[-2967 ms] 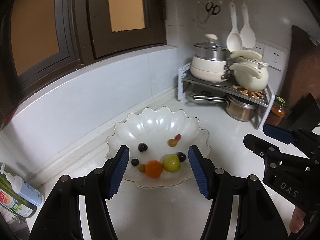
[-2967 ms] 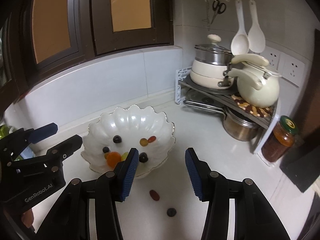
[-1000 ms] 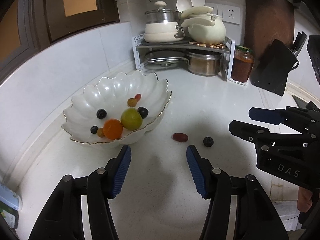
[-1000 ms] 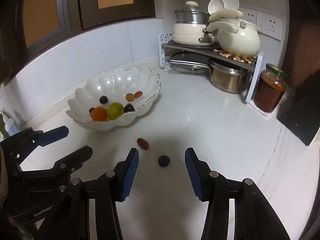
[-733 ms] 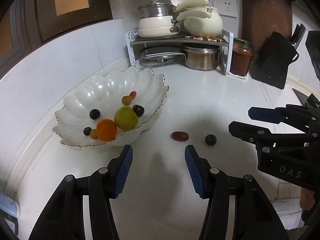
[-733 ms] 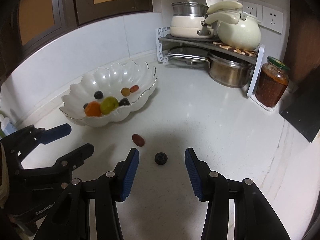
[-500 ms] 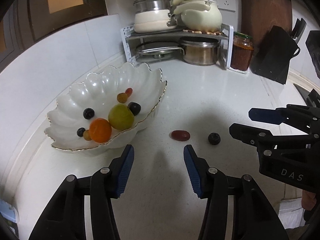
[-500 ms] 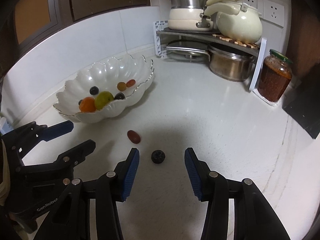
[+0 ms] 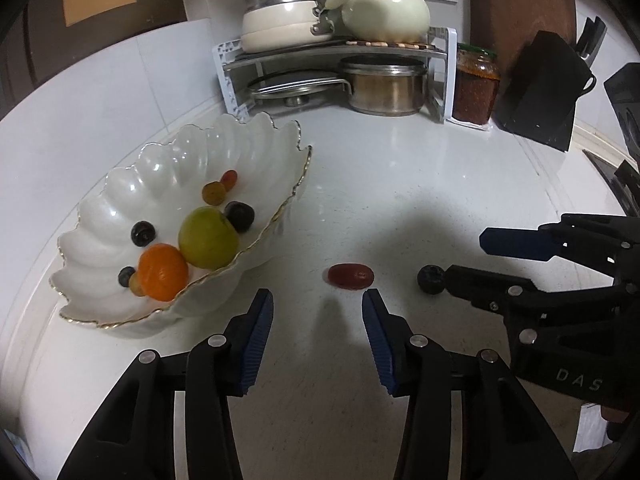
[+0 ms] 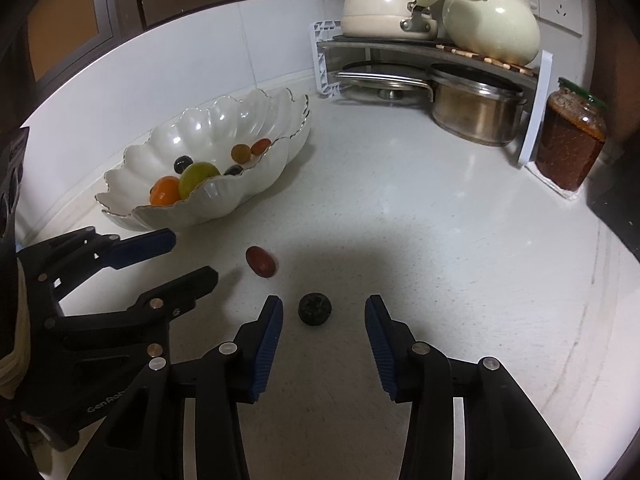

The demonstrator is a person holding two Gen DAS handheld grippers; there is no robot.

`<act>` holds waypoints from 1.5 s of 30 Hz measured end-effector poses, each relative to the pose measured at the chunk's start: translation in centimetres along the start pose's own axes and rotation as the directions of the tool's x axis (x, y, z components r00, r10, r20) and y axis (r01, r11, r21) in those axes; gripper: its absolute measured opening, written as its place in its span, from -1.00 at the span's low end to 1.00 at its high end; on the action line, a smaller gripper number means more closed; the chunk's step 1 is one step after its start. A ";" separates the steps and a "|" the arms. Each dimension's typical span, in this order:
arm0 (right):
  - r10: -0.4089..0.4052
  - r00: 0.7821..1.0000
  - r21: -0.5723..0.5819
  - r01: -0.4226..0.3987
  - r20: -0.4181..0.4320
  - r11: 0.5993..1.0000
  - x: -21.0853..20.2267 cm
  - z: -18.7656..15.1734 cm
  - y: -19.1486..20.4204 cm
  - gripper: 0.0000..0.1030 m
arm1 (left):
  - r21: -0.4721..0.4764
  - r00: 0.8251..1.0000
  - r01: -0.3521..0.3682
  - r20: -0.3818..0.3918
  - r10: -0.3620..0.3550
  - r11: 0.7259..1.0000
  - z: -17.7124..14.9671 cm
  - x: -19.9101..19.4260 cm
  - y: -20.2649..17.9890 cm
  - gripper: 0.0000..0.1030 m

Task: Organize fruits
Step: 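Grasp the red date with the left tool while the right tool grasps the blueberry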

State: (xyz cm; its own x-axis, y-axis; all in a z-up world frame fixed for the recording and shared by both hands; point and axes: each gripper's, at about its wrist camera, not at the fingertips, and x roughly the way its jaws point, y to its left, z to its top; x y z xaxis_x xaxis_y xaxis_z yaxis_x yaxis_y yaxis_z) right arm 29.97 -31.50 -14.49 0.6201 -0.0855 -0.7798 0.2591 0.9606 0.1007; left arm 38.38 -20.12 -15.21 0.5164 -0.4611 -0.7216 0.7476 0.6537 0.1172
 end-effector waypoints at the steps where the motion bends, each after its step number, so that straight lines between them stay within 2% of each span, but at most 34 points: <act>1: 0.004 1.000 -0.002 -0.004 0.001 1.000 0.1 0.0 0.0 -0.14 | 0.003 1.000 0.000 0.000 0.000 1.000 0.1 0.2 0.0 -0.14; 7: 0.034 0.999 -0.001 -0.034 -0.023 0.999 1.3 -0.2 -0.1 -0.26 | 0.009 0.999 0.028 -0.024 -0.028 1.000 0.5 1.4 -0.2 -0.24; 12: 0.045 0.998 -0.002 -0.045 -0.033 0.999 2.0 -0.2 -0.3 -0.26 | 0.011 0.998 0.049 -0.040 -0.049 0.999 0.7 2.3 -0.3 -0.24; 29: 0.103 0.993 -0.002 -0.104 -0.064 0.995 3.3 -0.2 -0.8 -0.53 | 0.020 0.991 0.102 -0.084 -0.100 0.995 1.5 4.3 -0.8 -0.30; 32: 0.104 0.993 -0.009 -0.105 -0.062 0.994 3.3 -0.1 -0.6 -0.56 | 0.019 0.989 0.116 -0.093 -0.114 0.993 1.5 4.5 -1.0 -0.46; 39: 0.116 0.991 0.000 -0.116 -0.062 0.993 3.2 -0.2 -0.8 -0.56 | 0.010 0.992 0.100 -0.083 -0.099 0.995 1.5 3.8 -1.3 -0.68; 45: 0.112 0.992 -0.007 -0.113 -0.060 0.994 3.2 -0.2 -0.7 -0.56 | 0.007 0.993 0.088 -0.084 -0.087 0.996 1.4 3.7 -1.2 -0.69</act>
State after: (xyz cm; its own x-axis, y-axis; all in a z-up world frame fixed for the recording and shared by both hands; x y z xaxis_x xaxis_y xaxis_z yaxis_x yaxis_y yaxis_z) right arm 31.60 -32.36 -17.18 0.5996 0.0392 -0.7994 0.1818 0.9660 0.1837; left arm 39.91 -23.44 -17.07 0.4124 -0.4645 -0.7837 0.7932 0.6062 0.0580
